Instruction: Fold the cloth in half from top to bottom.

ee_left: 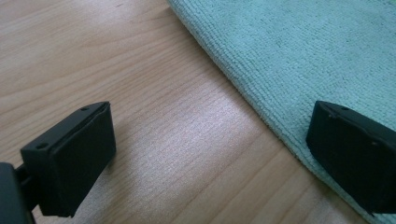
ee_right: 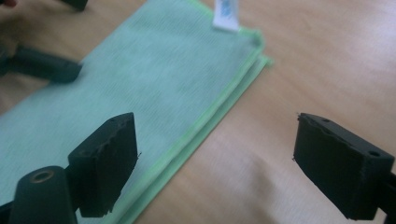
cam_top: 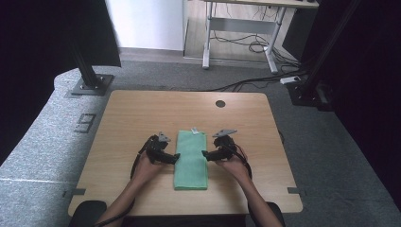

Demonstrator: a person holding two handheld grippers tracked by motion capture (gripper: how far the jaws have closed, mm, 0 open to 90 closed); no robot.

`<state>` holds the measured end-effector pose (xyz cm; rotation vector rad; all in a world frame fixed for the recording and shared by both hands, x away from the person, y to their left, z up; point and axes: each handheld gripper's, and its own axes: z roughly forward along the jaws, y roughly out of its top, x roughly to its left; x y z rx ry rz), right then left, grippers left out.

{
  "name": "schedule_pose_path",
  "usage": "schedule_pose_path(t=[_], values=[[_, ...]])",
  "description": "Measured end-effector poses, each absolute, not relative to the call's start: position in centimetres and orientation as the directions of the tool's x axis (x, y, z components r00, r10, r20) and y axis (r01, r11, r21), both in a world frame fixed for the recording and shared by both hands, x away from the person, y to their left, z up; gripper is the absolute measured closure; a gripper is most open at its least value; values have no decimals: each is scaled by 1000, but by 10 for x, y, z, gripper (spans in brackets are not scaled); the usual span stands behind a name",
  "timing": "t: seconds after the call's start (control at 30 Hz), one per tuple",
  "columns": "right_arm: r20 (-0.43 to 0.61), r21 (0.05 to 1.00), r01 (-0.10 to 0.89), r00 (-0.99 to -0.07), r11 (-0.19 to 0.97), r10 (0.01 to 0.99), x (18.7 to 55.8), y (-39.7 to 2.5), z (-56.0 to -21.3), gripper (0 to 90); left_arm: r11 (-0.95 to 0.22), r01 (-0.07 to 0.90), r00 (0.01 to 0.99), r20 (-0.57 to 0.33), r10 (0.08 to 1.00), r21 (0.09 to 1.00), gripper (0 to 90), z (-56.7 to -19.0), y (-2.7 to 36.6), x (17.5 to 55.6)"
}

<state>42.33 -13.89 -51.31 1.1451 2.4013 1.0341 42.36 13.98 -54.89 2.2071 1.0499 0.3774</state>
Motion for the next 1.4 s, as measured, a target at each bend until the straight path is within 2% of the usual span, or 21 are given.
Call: schedule_pose_path(t=[0.13,0.33,0.47,0.67,0.83,0.93,1.1,1.2,1.27,1.4], values=[[45,707,562,-641,428,766,443,-132,-511,225,-463,583,637,-21,771,668,14,-549,140,424],[23,695,560,-644,452,764,470,-120,-510,424,-463,584,637,-22,771,667,14,-549,140,424],[14,694,562,-635,449,773,485,-114,-512,508,-463,583,637,-22,770,667,14,-549,140,424],[10,680,577,-624,453,781,505,-113,-523,547,-463,583,637,-22,770,668,14,-549,140,424],[36,653,595,-642,468,766,510,-114,-536,496,-464,583,638,-22,770,667,14,-549,140,424],[36,660,588,-647,468,762,511,-115,-537,494,-467,580,642,-22,767,668,14,-548,140,424],[46,667,575,-667,474,744,508,-114,-537,644,-479,576,663,-36,748,662,14,-545,140,417],[52,663,577,-672,478,739,508,-113,-537,705,-503,566,679,-23,734,654,13,-545,139,413],[68,660,582,-676,475,733,507,-112,-536,788,-502,570,676,-24,736,650,12,-547,138,413],[35,651,570,-682,501,731,504,-107,-535,839,-495,571,669,-21,743,655,0,-548,138,413]])
